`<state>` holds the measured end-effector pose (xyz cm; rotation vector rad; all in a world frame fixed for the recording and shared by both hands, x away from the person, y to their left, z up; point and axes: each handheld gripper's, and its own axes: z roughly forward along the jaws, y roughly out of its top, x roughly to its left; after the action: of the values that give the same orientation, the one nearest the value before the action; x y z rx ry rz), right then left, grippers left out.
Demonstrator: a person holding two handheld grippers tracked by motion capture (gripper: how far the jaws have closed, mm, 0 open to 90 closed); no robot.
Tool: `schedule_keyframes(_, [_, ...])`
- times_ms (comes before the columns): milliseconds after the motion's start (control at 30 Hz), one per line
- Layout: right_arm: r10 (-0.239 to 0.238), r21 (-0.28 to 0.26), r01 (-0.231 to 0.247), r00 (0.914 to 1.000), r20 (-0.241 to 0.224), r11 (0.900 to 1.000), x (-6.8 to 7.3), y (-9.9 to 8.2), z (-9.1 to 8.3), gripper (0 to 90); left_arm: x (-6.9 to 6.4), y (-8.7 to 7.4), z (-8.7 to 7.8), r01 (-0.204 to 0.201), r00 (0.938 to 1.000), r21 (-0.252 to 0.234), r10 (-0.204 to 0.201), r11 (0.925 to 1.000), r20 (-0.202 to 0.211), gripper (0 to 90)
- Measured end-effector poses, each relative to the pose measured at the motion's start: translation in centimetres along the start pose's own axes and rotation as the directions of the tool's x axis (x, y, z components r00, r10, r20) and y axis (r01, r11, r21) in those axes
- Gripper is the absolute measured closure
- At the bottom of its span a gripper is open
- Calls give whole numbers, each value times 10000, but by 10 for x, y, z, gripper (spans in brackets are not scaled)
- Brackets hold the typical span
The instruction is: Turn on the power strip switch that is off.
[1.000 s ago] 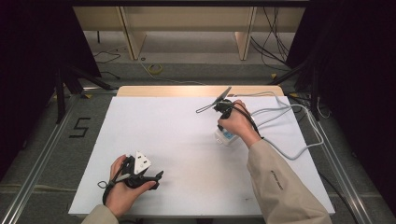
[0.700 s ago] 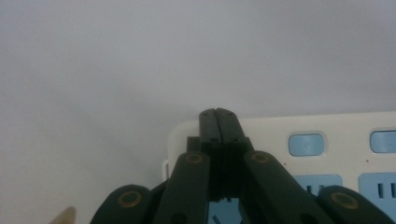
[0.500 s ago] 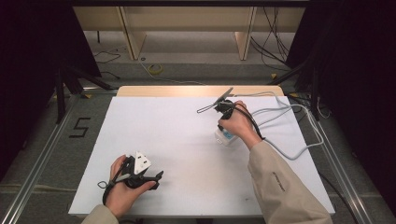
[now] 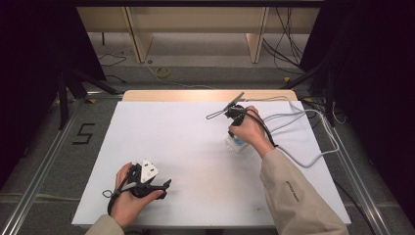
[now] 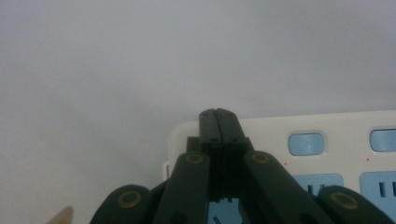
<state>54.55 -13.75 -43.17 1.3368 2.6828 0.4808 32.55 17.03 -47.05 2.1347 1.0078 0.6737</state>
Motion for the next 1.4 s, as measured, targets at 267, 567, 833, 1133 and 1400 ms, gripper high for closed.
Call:
schedule_keyframes(267, [39, -44, -38, 10000, 82, 10000, 1, 0, -1, 900, 0, 0, 0, 52, 10000, -49, -52, 10000, -9, 161])
schedule_keyframes(567, [-15, -68, 16, 10000, 48, 10000, 0, 0, -1, 900, 1, 0, 0, 27, 10000, -55, -27, 10000, -35, 162])
schedule_keyframes(833, [10, -175, -9, 10000, 30, 9998, -1, -2, -4, 900, 0, 0, 0, 50, 10000, -60, -50, 10000, -35, 162])
schedule_keyframes(1133, [-35, -347, 35, 10000, 12, 9994, -2, -3, -11, 900, 0, 1, 0, 17, 10000, -70, -18, 10000, -56, 162])
schedule_keyframes(1400, [1, -426, -2, 10000, -14, 9991, -3, -6, -15, 900, 0, 0, 0, 22, 10000, -58, -23, 10000, -61, 161])
